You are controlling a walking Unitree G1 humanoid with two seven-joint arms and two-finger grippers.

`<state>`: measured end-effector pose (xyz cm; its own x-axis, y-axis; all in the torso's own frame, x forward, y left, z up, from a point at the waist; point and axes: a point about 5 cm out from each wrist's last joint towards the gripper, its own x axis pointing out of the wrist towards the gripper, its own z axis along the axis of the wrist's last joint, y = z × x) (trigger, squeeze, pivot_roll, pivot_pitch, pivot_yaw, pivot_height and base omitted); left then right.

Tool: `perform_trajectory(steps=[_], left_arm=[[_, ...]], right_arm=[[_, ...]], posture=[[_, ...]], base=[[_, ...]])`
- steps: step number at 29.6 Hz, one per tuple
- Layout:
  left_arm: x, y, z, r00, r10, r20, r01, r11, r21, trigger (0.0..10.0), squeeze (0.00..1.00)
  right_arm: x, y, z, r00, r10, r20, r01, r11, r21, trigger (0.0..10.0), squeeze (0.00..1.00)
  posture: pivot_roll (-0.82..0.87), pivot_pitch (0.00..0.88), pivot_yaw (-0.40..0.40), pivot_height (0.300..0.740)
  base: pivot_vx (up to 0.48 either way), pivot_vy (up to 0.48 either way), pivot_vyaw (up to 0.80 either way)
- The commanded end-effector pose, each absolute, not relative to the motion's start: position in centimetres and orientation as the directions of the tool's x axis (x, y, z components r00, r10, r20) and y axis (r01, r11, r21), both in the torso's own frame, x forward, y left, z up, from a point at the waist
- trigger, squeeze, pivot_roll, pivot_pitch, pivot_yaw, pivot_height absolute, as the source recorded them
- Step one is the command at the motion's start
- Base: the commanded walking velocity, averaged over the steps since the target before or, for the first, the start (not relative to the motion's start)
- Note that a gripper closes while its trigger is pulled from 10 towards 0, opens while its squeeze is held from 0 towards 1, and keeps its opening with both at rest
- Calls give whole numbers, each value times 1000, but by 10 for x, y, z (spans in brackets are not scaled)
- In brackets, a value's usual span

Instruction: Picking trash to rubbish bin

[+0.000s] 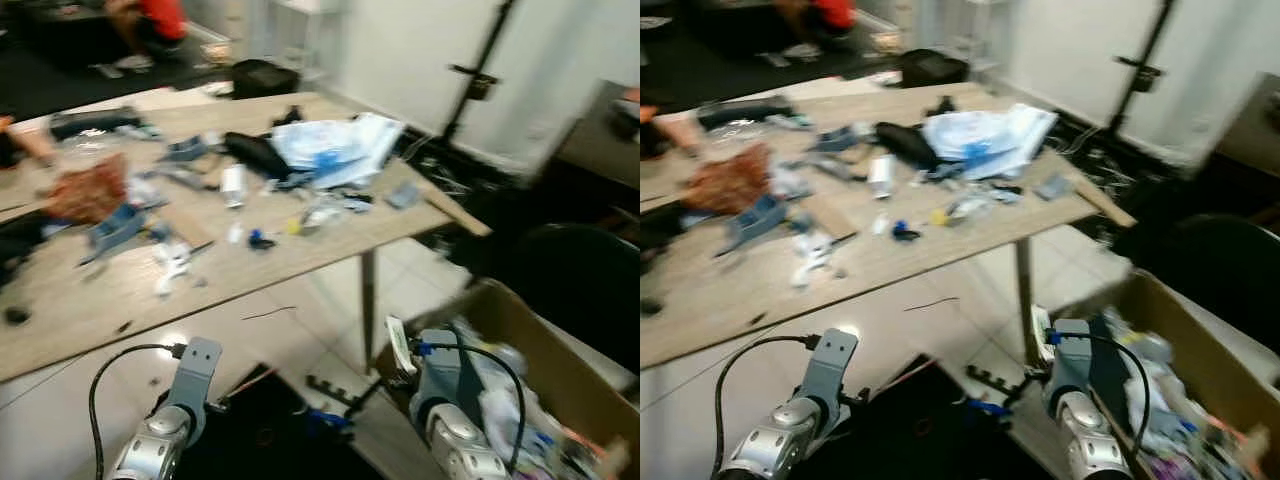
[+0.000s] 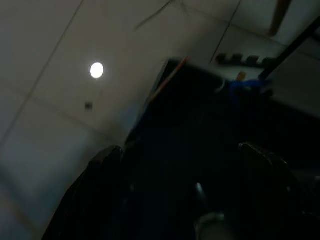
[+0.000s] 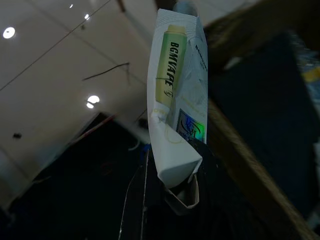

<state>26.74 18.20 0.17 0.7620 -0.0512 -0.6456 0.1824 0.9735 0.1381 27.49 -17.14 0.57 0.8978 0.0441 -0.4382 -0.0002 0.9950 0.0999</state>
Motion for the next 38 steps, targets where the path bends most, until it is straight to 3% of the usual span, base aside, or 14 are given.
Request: perform_trajectory(steps=[1, 10, 17, 22, 38], left_arm=[[264, 183, -1, 760, -47, -648, 193, 969, 157, 10000, 0], [272, 180, 12, 804, -80, -590, 190, 974, 127, 10000, 0], [274, 173, 12, 806, -124, -579, 234, 965, 118, 10000, 0], [276, 157, 20, 817, -226, -531, 325, 941, 100, 10000, 0], [282, 153, 31, 841, -272, -469, 338, 939, 61, 10000, 0]], right_arm=[[280, -168, 16, 923, 70, -378, -46, 996, 73, 10000, 0], [296, -176, 40, 966, 24, -258, -11, 999, 53, 10000, 0], [299, -189, 44, 969, -30, -244, 40, 999, 36, 10000, 0], [297, -196, 43, 966, -61, -251, 72, 997, 35, 10000, 0], [299, -195, 42, 964, -68, -256, 86, 995, 58, 10000, 0]], posture=[[36, 94, -65, 740], [39, 98, -76, 740], [34, 97, -72, 740], [31, 97, -70, 740], [36, 96, -66, 740]], base=[[0, 0, -800], [0, 0, -800], [0, 0, -800], [0, 0, -800], [0, 0, -800]])
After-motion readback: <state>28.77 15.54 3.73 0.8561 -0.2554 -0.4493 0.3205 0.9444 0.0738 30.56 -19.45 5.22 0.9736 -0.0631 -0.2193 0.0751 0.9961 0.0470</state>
